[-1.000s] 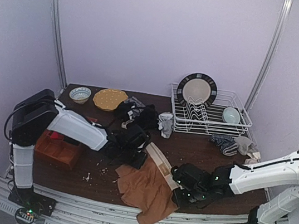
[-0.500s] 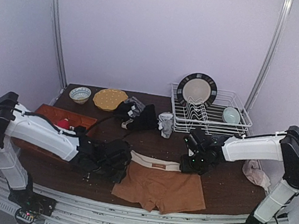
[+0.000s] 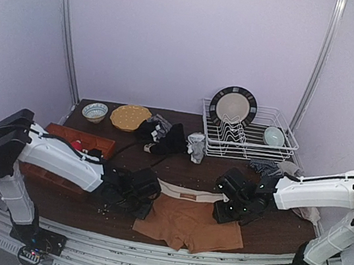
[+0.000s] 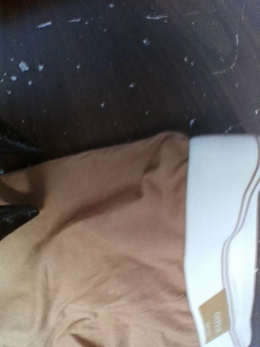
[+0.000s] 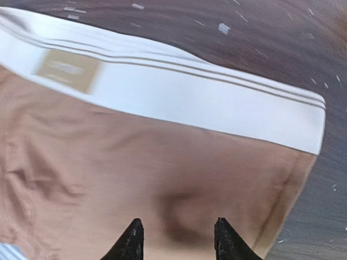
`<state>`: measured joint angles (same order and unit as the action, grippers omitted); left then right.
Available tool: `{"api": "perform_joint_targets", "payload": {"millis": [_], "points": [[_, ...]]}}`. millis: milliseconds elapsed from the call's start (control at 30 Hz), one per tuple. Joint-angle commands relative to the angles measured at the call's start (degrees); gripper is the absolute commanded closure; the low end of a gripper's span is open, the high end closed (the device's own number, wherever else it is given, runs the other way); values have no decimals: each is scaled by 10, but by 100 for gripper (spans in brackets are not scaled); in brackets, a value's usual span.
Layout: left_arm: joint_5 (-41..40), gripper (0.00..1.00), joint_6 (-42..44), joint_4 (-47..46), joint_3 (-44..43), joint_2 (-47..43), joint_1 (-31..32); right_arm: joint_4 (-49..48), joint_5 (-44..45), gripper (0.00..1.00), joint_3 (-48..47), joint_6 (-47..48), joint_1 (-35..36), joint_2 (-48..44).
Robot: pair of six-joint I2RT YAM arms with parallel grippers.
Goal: Roll the underwear
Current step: Rotate the underwear at the center of the board, then pick up the underwear from the center of the board.
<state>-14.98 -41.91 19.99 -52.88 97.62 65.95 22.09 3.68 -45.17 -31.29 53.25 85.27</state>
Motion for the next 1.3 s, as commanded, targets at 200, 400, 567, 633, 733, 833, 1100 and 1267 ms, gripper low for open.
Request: {"api": "perform_joint_targets", "payload": {"millis": [200, 400, 567, 633, 733, 833, 1100, 1267], "points": [[8, 100, -56, -36, 65, 7, 13, -7, 20, 61, -26, 39, -96, 105], [-24, 100, -96, -1, 94, -47, 39, 8, 4, 59, -97, 58, -120, 160], [-45, 43, -97, 46, 108, -152, 40, 35, 8, 44, -129, 46, -80, 88], [-56, 35, -101, 63, 117, -203, 41, 52, 15, 42, -161, 36, -42, 73], [-74, 34, -118, 88, 128, -250, 41, 34, 4, 44, -205, 18, 16, 83], [-83, 36, -142, 84, 158, -289, 41, 19, -11, 47, -270, 2, 65, 131], [-50, 36, -182, 15, 219, -306, 42, 37, -33, 49, -437, -42, 91, 292], [-43, 35, -178, 3, 232, -303, 42, 94, 23, 42, -525, -51, 102, 374]]}}
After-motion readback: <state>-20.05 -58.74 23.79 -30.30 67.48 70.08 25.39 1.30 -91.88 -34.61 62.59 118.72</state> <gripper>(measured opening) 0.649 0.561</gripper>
